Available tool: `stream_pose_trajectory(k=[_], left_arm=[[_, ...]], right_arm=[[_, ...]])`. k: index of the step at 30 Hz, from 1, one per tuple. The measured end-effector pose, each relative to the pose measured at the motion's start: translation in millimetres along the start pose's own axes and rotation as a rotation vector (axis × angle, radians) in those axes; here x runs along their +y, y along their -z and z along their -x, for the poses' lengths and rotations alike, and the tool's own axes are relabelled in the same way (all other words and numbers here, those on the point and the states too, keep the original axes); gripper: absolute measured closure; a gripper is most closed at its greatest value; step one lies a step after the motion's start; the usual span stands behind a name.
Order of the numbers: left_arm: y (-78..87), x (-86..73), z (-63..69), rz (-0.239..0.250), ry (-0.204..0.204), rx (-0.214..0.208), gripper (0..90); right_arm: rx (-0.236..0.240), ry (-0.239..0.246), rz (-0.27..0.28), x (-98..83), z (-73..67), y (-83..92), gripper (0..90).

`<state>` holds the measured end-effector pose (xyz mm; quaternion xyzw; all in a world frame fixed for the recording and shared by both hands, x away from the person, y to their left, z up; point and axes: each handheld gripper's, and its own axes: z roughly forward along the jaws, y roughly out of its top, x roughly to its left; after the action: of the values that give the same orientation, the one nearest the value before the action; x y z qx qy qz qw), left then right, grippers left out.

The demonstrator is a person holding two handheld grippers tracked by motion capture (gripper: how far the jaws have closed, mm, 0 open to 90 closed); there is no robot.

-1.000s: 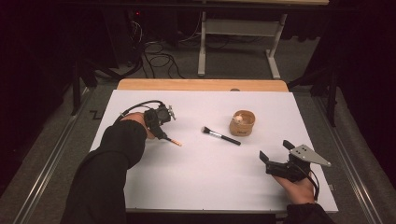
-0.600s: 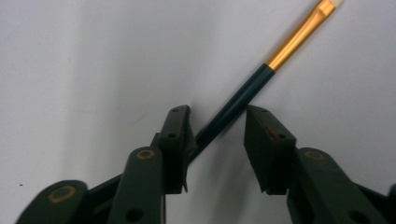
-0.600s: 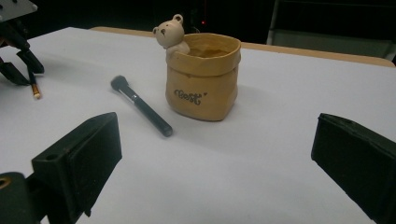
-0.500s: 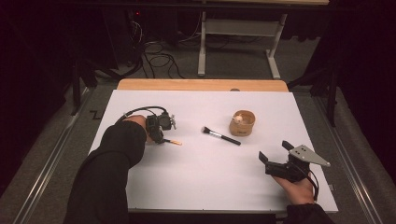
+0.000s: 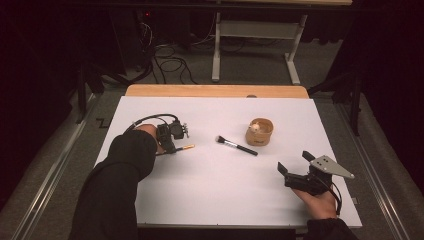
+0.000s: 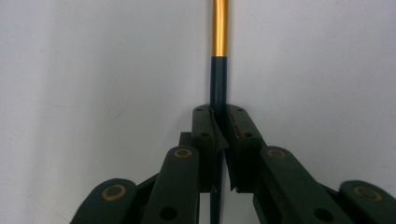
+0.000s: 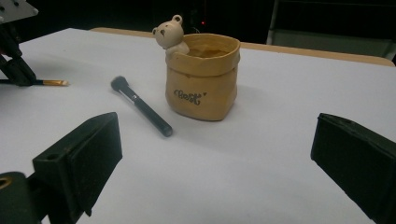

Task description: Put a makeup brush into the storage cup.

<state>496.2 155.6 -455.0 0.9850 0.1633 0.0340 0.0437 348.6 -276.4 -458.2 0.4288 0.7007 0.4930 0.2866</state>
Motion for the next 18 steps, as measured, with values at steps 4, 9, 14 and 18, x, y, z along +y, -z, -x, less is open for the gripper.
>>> stream_pose_trajectory(k=[4, 9, 14, 18], left_arm=[[0.2, -2.4, -1.6, 0.014, 0.038, -0.01, 82.8], [0.4, -9.1, -3.5, 0.058, 0.101, -0.03, 83.1], [1.1, -14.8, -1.4, 0.078, 0.143, -0.043, 83.3], [4.5, -16.7, 0.8, 0.079, 0.169, -0.027, 83.4]], right_arm=[[-0.001, 0.002, -0.001, -0.1, -0.4, -0.3, 2.9], [-0.002, 0.004, -0.003, -0.4, -0.3, -0.4, 3.0], [-0.003, 0.003, -0.003, -0.3, -0.2, -0.1, 3.2], [-0.004, 0.004, -0.001, 0.1, -0.6, -0.4, 3.2]])
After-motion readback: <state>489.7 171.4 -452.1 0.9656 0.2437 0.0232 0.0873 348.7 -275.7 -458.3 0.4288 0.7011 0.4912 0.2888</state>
